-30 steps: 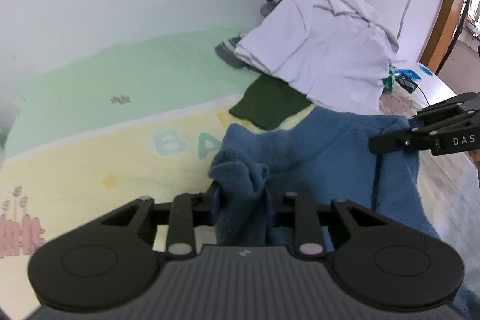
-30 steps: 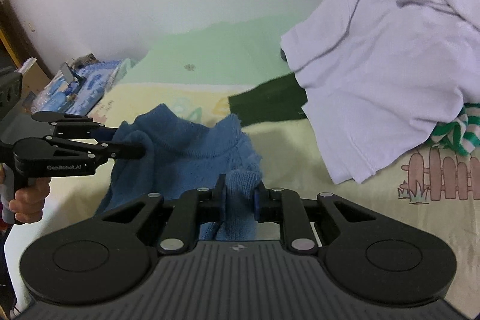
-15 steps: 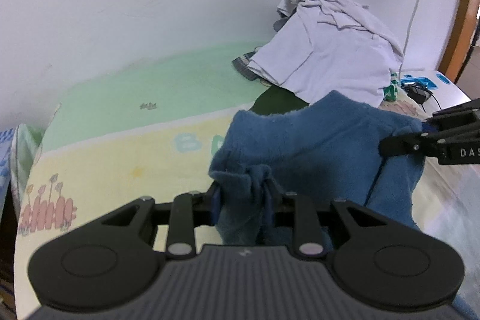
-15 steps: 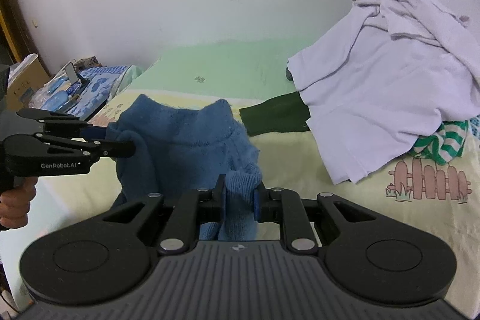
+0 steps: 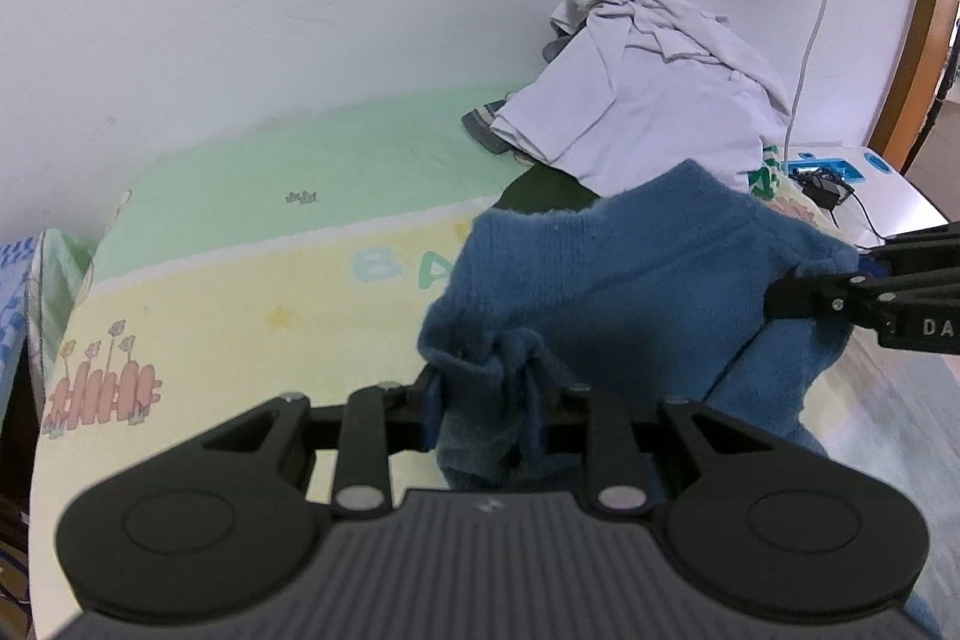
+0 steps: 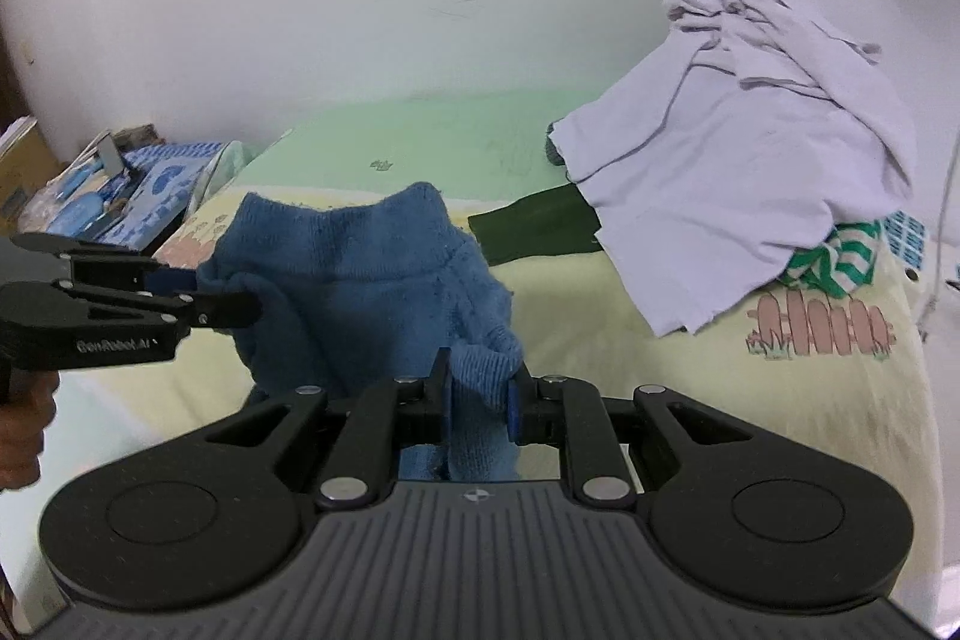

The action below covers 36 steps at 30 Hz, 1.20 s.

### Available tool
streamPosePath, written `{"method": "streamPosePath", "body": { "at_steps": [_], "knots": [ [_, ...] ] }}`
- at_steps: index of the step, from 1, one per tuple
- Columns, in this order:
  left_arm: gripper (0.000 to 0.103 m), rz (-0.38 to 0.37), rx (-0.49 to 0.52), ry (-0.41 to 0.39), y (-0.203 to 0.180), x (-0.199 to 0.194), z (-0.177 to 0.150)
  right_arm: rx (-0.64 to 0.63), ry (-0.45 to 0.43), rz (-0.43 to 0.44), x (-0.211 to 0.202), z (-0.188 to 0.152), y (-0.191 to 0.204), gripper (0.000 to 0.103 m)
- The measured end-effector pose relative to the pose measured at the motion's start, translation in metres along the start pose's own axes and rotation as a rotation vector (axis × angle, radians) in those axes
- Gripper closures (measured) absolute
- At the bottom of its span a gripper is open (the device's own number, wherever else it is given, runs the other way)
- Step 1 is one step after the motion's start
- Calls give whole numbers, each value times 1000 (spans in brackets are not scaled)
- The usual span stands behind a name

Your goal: Fold clothes

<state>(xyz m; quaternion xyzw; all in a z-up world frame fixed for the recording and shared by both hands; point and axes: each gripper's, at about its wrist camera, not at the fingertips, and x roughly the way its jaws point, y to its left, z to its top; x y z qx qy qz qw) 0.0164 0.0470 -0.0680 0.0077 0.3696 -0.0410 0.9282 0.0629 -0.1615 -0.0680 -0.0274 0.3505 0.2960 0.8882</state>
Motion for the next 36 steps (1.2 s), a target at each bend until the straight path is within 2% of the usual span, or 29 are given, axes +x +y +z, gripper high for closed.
{"method": "streamPosePath", "body": {
  "at_steps": [11, 23, 36],
  "knots": [
    [80, 7, 17, -8, -6, -14, -18, 29, -20, -81, -13, -15, 29, 86],
    [80, 25, -3, -8, -11, -29, -33, 26, -13, -54, -25, -23, 25, 86],
    [80, 95, -23, 59, -23, -39, -40, -12, -2, -24, -33, -31, 28, 86]
  ]
}}
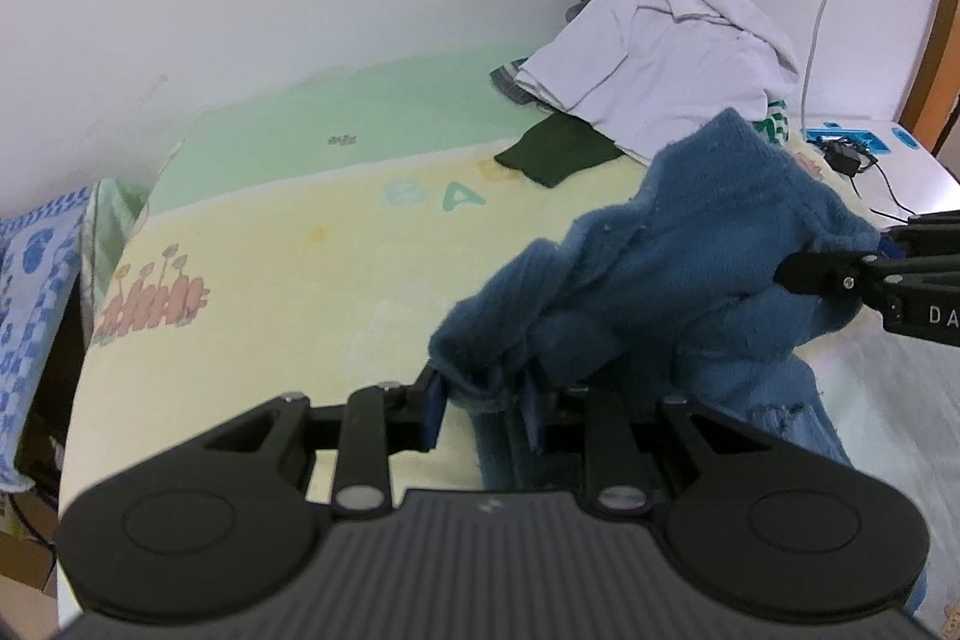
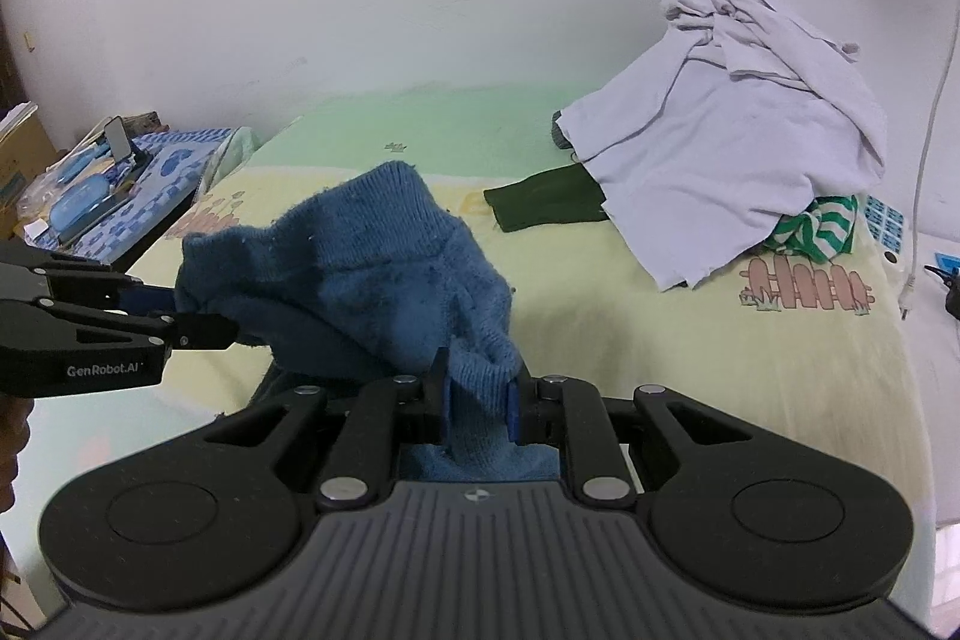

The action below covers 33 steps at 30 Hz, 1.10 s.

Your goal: Fold clothes

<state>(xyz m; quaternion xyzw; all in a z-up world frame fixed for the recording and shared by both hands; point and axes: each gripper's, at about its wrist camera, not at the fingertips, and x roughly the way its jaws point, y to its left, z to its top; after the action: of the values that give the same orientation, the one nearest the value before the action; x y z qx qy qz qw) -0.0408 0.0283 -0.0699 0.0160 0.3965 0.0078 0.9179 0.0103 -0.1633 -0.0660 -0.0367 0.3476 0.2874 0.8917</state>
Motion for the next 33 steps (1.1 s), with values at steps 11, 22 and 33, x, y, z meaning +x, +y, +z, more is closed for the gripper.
{"method": "streamPosePath", "body": {
  "at_steps": [11, 22, 33],
  "knots": [
    [82, 33, 14, 7, -6, -11, -8, -11, 3, -9, -9, -5, 4, 86],
    [91, 36, 29, 31, -8, -20, -21, -13, 8, 0, -19, -19, 11, 85],
    [95, 27, 53, 61, -11, -13, -37, -12, 0, -19, -22, -26, 16, 86]
  ]
}}
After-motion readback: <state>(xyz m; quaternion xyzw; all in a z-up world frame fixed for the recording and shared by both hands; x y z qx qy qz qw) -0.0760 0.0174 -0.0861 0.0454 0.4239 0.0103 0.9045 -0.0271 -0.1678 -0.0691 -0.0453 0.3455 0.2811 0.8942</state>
